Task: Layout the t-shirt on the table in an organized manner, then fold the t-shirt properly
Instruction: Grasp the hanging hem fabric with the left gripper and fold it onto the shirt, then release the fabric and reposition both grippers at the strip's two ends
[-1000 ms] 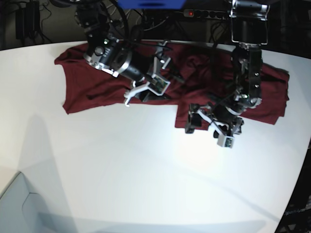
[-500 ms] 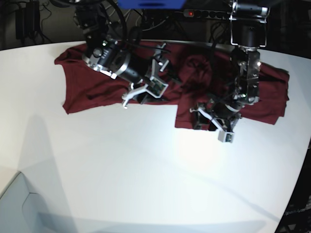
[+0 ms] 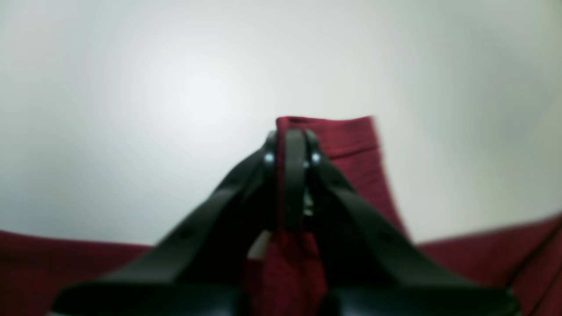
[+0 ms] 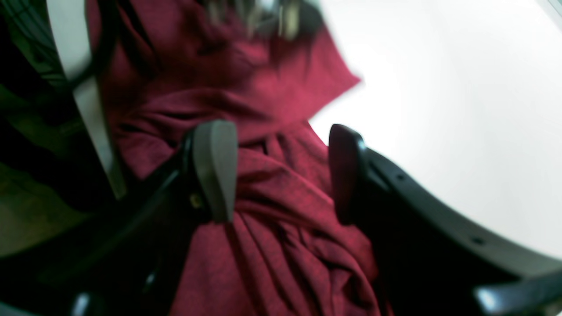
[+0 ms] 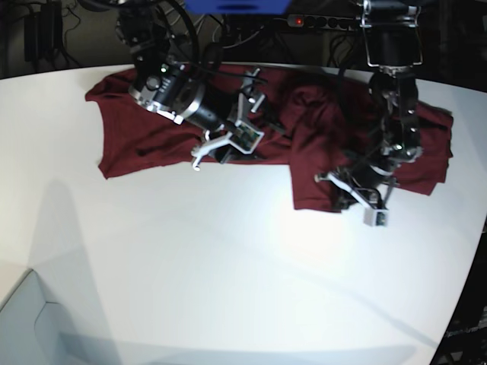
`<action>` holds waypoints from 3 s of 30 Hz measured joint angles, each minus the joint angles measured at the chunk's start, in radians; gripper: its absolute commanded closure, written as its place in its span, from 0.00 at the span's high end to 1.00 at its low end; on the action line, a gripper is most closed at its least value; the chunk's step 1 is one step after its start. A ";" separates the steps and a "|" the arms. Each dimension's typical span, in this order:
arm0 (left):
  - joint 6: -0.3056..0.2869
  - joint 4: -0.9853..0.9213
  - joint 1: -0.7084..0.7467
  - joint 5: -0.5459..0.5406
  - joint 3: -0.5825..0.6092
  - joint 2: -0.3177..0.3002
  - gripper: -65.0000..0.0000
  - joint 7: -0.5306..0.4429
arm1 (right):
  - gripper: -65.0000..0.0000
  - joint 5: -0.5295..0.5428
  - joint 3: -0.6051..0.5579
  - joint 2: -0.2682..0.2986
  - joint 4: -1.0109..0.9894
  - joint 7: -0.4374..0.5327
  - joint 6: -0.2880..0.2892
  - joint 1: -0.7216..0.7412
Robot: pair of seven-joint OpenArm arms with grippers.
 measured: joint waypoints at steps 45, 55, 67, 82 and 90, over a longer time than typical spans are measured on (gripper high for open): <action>-0.014 0.307 0.231 -0.039 -0.611 0.041 0.58 0.224 | 0.53 0.000 0.058 0.013 -0.003 -0.003 0.000 0.000; -0.014 0.195 0.237 -0.093 -0.610 -0.082 0.88 0.212 | 0.68 0.001 0.306 -0.084 -0.003 -0.142 0.000 0.000; -0.006 -0.024 0.119 -0.084 -0.472 -0.215 1.00 0.208 | 0.68 0.003 0.309 -0.080 -0.003 -0.142 0.000 -0.026; -0.016 -0.033 0.178 -0.002 -0.261 -0.246 1.00 0.068 | 0.68 0.004 0.308 -0.080 -0.003 -0.137 0.000 -0.026; -0.016 -0.137 0.177 -0.006 -0.266 -0.248 1.00 0.005 | 0.68 0.004 0.307 -0.080 -0.003 -0.138 0.000 -0.019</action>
